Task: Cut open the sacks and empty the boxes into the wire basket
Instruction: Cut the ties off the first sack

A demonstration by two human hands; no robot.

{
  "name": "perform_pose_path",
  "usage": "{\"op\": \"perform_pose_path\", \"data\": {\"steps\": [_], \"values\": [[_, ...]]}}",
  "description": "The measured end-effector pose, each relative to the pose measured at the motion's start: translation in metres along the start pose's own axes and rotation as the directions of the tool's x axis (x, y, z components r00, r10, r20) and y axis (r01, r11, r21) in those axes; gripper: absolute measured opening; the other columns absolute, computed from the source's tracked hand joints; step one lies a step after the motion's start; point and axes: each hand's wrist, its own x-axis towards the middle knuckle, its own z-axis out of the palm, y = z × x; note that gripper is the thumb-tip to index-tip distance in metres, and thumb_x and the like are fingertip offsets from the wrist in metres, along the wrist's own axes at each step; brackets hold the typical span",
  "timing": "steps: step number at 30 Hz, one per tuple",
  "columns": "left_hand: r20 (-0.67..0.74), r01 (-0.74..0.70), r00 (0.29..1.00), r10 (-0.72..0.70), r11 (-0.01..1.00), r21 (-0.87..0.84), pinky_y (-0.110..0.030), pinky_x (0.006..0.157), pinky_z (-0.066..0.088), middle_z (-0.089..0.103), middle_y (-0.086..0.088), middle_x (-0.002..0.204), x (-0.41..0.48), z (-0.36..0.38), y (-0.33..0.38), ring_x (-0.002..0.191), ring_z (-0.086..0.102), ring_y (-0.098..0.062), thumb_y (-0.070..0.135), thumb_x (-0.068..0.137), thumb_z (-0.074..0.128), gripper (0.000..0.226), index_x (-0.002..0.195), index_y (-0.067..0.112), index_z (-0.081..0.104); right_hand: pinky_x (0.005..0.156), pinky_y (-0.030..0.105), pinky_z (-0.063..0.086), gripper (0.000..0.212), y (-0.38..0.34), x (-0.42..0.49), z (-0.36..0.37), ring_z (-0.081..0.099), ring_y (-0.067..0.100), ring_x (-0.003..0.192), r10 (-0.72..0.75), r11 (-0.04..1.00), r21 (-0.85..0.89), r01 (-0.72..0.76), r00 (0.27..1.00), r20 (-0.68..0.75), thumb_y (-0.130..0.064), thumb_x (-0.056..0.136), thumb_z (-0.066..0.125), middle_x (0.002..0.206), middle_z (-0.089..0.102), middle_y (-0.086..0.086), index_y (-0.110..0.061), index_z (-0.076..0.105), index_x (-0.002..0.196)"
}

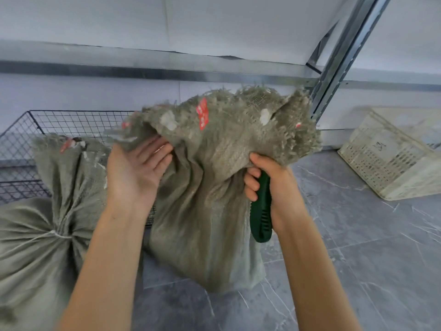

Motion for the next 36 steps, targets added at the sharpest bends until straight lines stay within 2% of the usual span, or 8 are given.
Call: {"op": "perform_pose_path", "data": {"steps": [6, 10, 15, 21, 27, 30, 33, 36], "values": [[-0.065, 0.022, 0.997, -0.046, 0.945, -0.326, -0.04, 0.097, 0.042, 0.047, -0.02, 0.134, 0.007, -0.015, -0.022, 0.119, 0.053, -0.033, 0.026, 0.102, 0.021, 0.048, 0.143, 0.004, 0.032, 0.041, 0.024, 0.024, 0.029, -0.002, -0.002, 0.002, 0.03, 0.011, 0.046, 0.03, 0.992, 0.12, -0.038, 0.997, 0.075, -0.01, 0.093, 0.052, 0.059, 0.034, -0.002, -0.017, 0.048, 0.064], [-0.006, -0.058, 0.998, 0.06, 0.984, 0.168, -0.037, 0.112, 0.029, 0.033, -0.003, 0.152, 0.012, -0.01, -0.036, 0.137, 0.034, -0.02, -0.009, 0.084, 0.034, 0.072, 0.149, 0.02, 0.023, 0.041, 0.025, 0.022, 0.024, -0.003, -0.002, 0.0, 0.031, 0.011, 0.045, 0.065, 0.991, 0.107, -0.078, 0.99, 0.124, -0.009, 0.088, 0.055, 0.059, 0.033, -0.001, -0.015, 0.045, 0.067], [0.321, -0.059, 0.943, -0.092, 0.9, 0.431, -0.027, 0.079, 0.051, 0.07, -0.003, 0.108, 0.011, 0.004, -0.053, 0.098, 0.065, -0.016, 0.018, 0.069, 0.057, 0.06, 0.128, 0.018, 0.05, 0.041, 0.025, 0.019, 0.02, -0.003, 0.0, -0.004, 0.032, 0.01, 0.043, 0.151, 0.982, 0.088, -0.17, 0.97, 0.191, -0.013, 0.077, 0.059, 0.059, 0.032, 0.0, -0.014, 0.042, 0.067], [0.485, 0.064, 0.797, -0.36, 0.849, 0.525, -0.044, 0.099, 0.044, 0.069, -0.015, 0.11, 0.006, 0.008, -0.062, 0.101, 0.064, -0.027, 0.044, 0.084, 0.059, 0.047, 0.112, 0.006, 0.067, 0.039, 0.023, 0.021, 0.023, 0.001, 0.004, -0.003, 0.032, 0.009, 0.042, 0.189, 0.978, 0.061, -0.2, 0.971, 0.149, -0.011, 0.089, 0.054, 0.059, 0.032, -0.001, -0.014, 0.043, 0.069], [0.623, 0.026, 0.674, -0.397, 0.856, 0.517, -0.026, 0.08, 0.053, 0.072, -0.005, 0.091, -0.002, 0.004, -0.063, 0.084, 0.069, -0.017, 0.055, 0.076, 0.064, 0.044, 0.096, 0.017, 0.074, 0.036, 0.021, 0.025, 0.025, 0.01, 0.008, 0.003, 0.032, 0.009, 0.041, 0.193, 0.976, 0.082, -0.201, 0.977, 0.094, -0.013, 0.092, 0.052, 0.055, 0.036, -0.001, -0.012, 0.047, 0.068], [0.554, 0.067, 0.698, -0.455, 0.811, 0.581, -0.026, 0.077, 0.055, 0.072, 0.0, 0.088, -0.002, 0.005, -0.067, 0.083, 0.069, -0.013, 0.058, 0.044, 0.086, 0.068, 0.094, 0.016, 0.068, 0.038, 0.025, 0.037, 0.021, 0.017, 0.012, 0.005, 0.043, 0.013, 0.044, 0.153, 0.987, 0.03, -0.155, 0.987, 0.059, -0.016, 0.092, 0.055, 0.059, 0.046, 0.007, -0.004, 0.053, 0.075], [0.496, 0.012, 0.742, -0.451, 0.749, 0.663, -0.023, 0.086, 0.052, 0.072, 0.003, 0.097, -0.004, 0.008, -0.076, 0.099, 0.067, -0.013, 0.044, 0.063, 0.083, 0.055, 0.106, 0.016, 0.063, 0.081, 0.045, 0.054, 0.03, 0.027, 0.016, 0.006, 0.065, 0.037, 0.088, 0.137, 0.991, 0.014, -0.136, 0.987, -0.084, -0.018, 0.088, 0.06, 0.102, 0.066, 0.027, 0.007, 0.065, 0.105], [0.418, 0.072, 0.831, -0.367, 0.817, 0.572, -0.022, 0.082, 0.054, 0.07, -0.005, 0.102, -0.008, 0.011, -0.084, 0.098, 0.066, -0.016, 0.028, 0.076, 0.067, 0.038, 0.108, 0.008, 0.064, 0.085, 0.042, 0.05, 0.036, 0.032, 0.017, 0.007, 0.061, 0.037, 0.095, 0.138, 0.986, 0.121, -0.116, 0.973, -0.186, -0.014, 0.085, 0.065, 0.112, 0.062, 0.029, 0.009, 0.062, 0.113]]}}
